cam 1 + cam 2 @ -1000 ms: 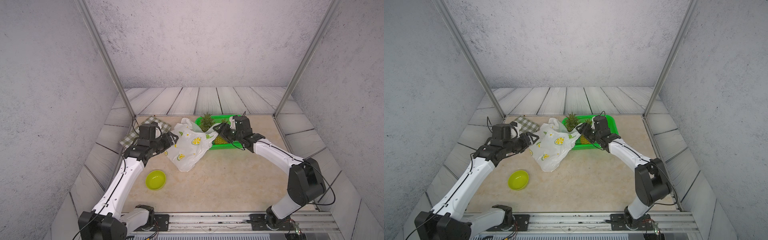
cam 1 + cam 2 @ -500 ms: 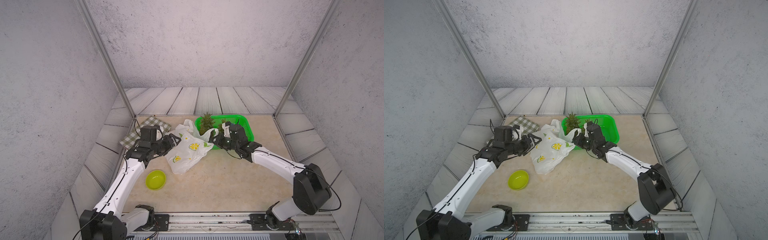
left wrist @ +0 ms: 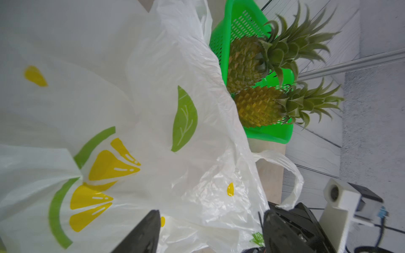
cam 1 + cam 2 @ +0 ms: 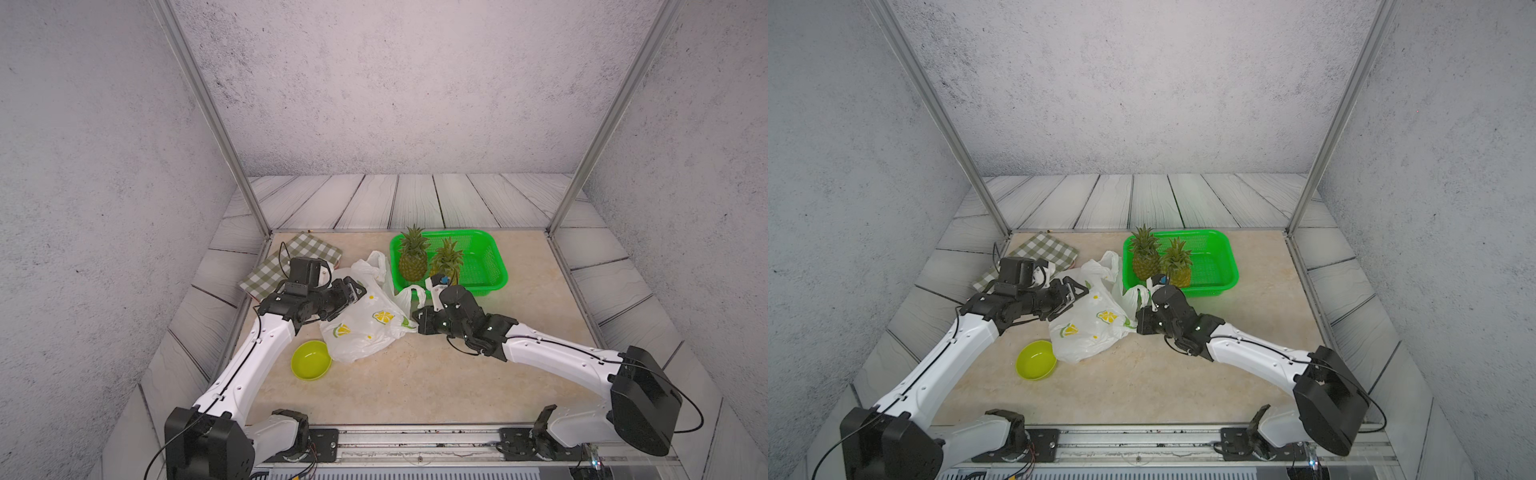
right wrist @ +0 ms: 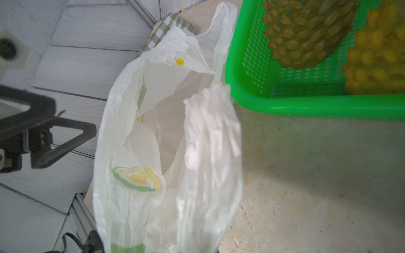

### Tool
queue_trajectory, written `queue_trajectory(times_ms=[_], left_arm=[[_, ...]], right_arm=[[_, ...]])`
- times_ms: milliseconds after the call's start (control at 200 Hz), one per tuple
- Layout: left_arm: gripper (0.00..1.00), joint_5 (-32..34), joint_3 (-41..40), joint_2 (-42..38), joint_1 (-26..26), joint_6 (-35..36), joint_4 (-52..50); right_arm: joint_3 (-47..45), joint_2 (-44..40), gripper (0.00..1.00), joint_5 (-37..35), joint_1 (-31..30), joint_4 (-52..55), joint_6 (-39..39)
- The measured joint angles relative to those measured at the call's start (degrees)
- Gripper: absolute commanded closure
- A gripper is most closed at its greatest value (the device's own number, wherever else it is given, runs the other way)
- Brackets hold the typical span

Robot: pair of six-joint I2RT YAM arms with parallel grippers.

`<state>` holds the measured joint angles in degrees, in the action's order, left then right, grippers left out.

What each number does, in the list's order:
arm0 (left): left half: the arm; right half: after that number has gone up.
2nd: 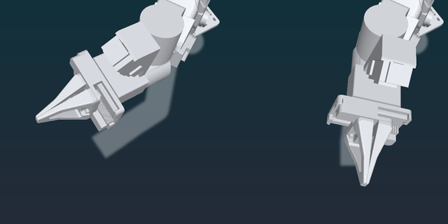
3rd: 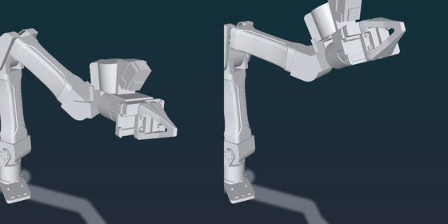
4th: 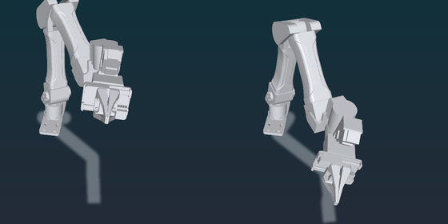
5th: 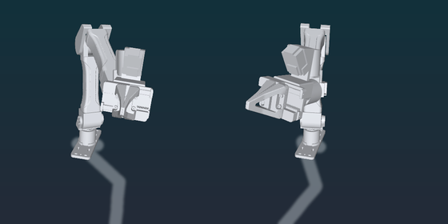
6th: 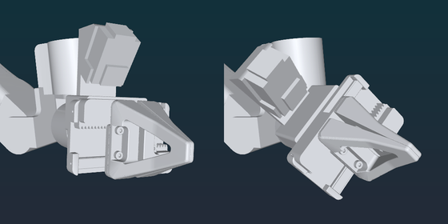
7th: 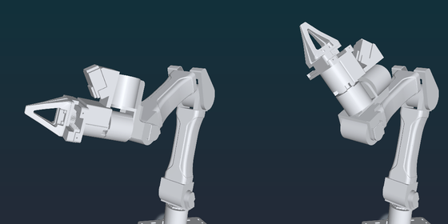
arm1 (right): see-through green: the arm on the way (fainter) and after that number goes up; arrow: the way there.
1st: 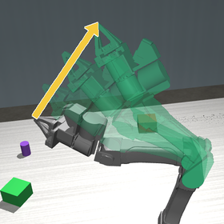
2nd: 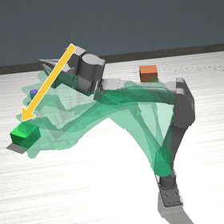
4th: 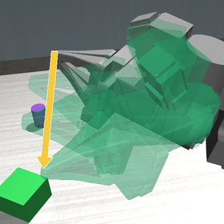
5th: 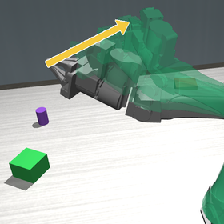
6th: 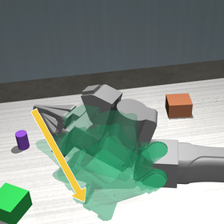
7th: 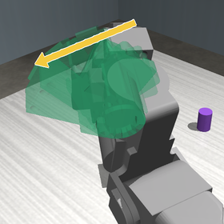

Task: Place the pineapple into a plastic bag & tie a knot
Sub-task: Open the plastic bag at the center of the board.

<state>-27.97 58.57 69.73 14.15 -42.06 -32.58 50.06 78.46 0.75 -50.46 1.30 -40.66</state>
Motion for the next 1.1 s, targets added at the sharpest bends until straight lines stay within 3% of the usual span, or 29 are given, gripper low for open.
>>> queue_trajectory(times_ms=[295,535,836,921,961,1016,1101], left_arm=[[0.16,4.4,10.7,4.8,1.3,7.1,-11.3],[0.16,4.7,19.4,10.6,4.7,9.6,-16.3],[0.12,4.3,24.3,20.4,8.9,11.4,-20.2],[0.28,3.2,25.1,22.8,9.7,12.3,-20.7],[0.43,2.4,25.3,23.7,10.2,12.5,-20.9],[0.72,1.2,25.3,25.0,10.9,12.9,-21.2],[0.94,-0.6,25.3,26.4,11.7,13.4,-21.2]], right_arm=[[0.1,-4.1,1.0,-11.7,-6.2,4.3,7.0],[2.8,-4.2,1.0,-16.0,-9.1,7.2,12.4],[4.6,-4.3,1.0,-19.8,-12.0,8.5,17.7],[4.6,-4.8,1.0,-20.8,-12.2,8.9,18.4],[4.5,-5.3,1.0,-21.2,-12.2,8.9,18.7],[4.2,-6.1,1.0,-21.9,-12.3,8.8,18.9],[3.7,-7.3,1.0,-22.9,-12.3,8.8,18.9]])
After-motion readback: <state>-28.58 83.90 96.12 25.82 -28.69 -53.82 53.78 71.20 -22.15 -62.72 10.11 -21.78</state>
